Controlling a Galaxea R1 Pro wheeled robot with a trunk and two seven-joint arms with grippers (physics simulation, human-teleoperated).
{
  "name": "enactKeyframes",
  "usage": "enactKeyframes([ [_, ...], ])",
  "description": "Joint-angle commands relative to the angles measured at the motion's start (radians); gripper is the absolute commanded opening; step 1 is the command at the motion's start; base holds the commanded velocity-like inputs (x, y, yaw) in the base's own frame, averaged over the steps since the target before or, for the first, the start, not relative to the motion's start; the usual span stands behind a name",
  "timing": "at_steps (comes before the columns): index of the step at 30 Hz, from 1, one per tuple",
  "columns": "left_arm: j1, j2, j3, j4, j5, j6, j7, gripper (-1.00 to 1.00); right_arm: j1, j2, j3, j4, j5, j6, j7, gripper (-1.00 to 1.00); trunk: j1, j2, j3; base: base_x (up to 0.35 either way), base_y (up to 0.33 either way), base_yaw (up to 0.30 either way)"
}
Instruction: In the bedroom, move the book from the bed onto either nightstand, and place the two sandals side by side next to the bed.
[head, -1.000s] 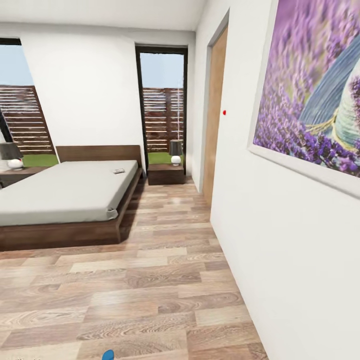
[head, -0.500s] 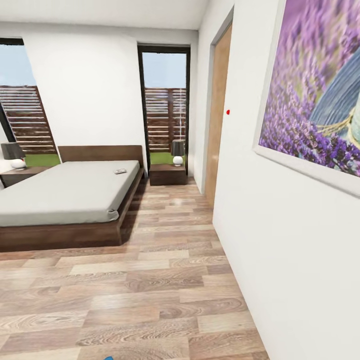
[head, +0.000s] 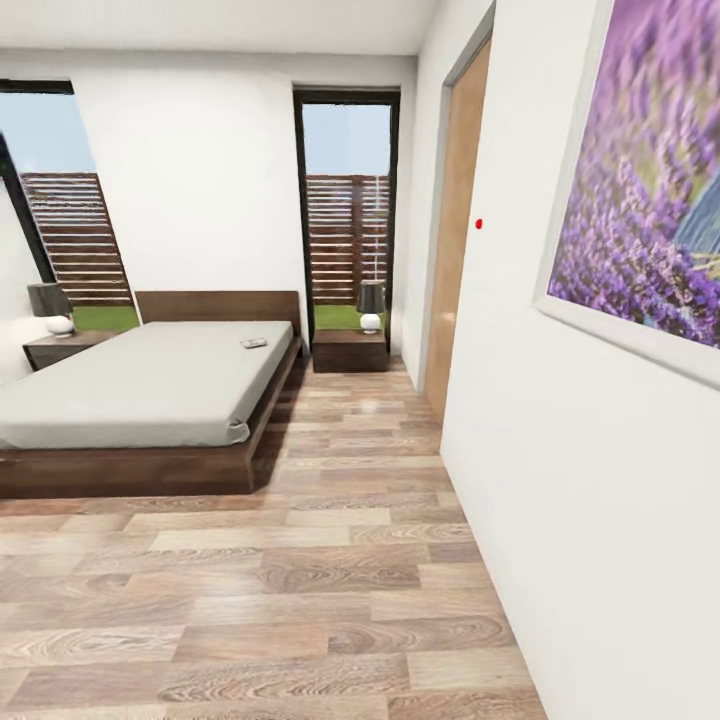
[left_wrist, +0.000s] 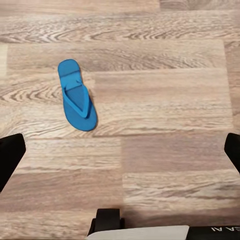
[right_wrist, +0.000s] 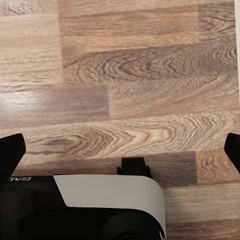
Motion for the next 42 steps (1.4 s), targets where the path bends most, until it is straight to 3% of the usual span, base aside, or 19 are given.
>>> enactKeyframes([
  [1,0.0,0.0,0.001,0.0,0.0,-0.002,0.0,1.0,0.0,0.0,-0.003,0.0,0.0,0.0,0.001,1.0,0.0,-0.001,-0.001,0.008,0.0,0.273],
  [16,0.0,0.0,0.001,0.0,0.0,-0.002,0.0,1.0,0.0,0.001,-0.003,0.0,0.0,0.0,0.001,1.0,0.0,-0.001,-0.001,0.001,0.0,0.269],
  [42,0.0,0.0,0.001,0.001,0.0,-0.002,0.0,1.0,0.0,0.001,-0.003,0.0,0.0,0.0,0.001,1.0,0.0,-0.001,-0.001,0.169,-0.072,0.007],
])
